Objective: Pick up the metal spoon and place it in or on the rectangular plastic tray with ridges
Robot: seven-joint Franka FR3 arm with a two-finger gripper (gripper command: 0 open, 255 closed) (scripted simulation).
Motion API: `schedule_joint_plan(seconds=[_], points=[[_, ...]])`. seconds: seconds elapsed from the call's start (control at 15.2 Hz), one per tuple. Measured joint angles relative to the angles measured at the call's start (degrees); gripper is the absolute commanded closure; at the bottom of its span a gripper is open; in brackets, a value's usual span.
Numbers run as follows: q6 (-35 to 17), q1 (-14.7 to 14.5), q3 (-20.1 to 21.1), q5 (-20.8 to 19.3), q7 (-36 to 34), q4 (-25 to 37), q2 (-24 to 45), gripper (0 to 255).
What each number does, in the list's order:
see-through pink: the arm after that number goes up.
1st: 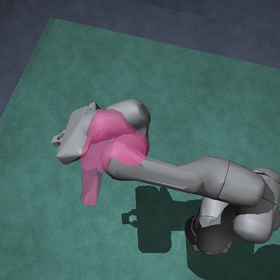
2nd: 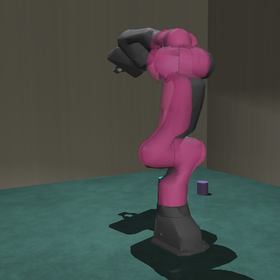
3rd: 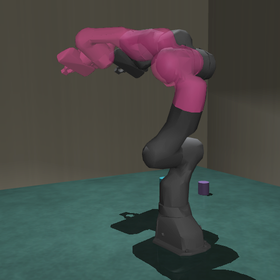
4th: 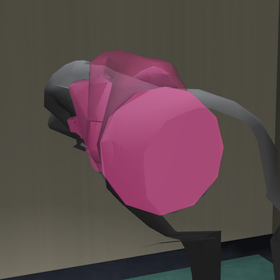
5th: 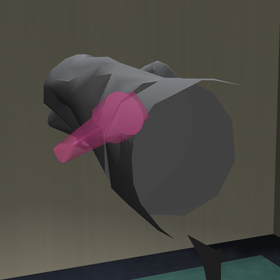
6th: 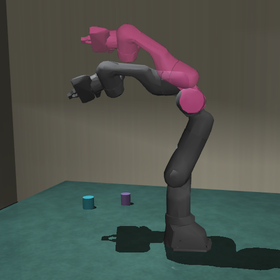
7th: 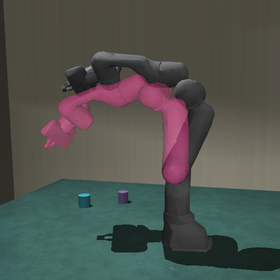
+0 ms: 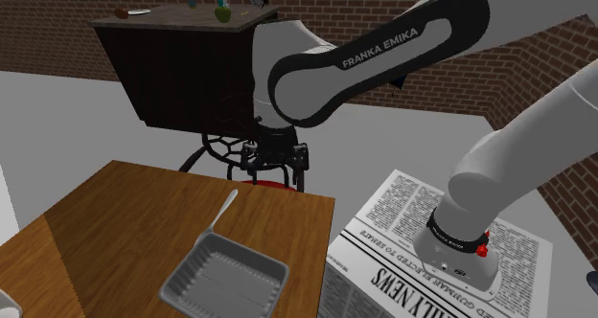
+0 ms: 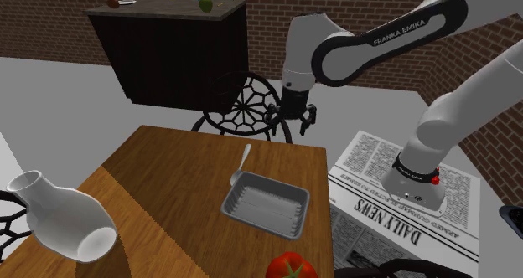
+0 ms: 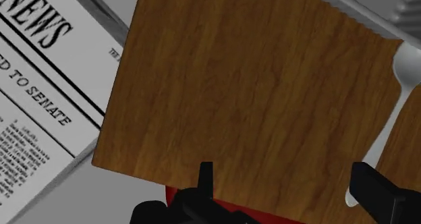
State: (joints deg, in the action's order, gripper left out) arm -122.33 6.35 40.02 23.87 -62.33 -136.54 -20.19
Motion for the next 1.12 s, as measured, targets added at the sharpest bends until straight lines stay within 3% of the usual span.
schedule_joint_plan(seconds=[0.26,0.46,0.73,1.12], points=[[-7.07,3.35,6.51,-5.42,-12.04,5.10,10.41,0],[-11.79,4.90,9.77,-13.99,-23.28,9.78,20.13,0],[-15.18,2.24,8.67,-24.95,-36.56,15.31,30.22,0],[-18.47,-0.78,6.17,-30.78,-41.44,16.30,35.65,0]])
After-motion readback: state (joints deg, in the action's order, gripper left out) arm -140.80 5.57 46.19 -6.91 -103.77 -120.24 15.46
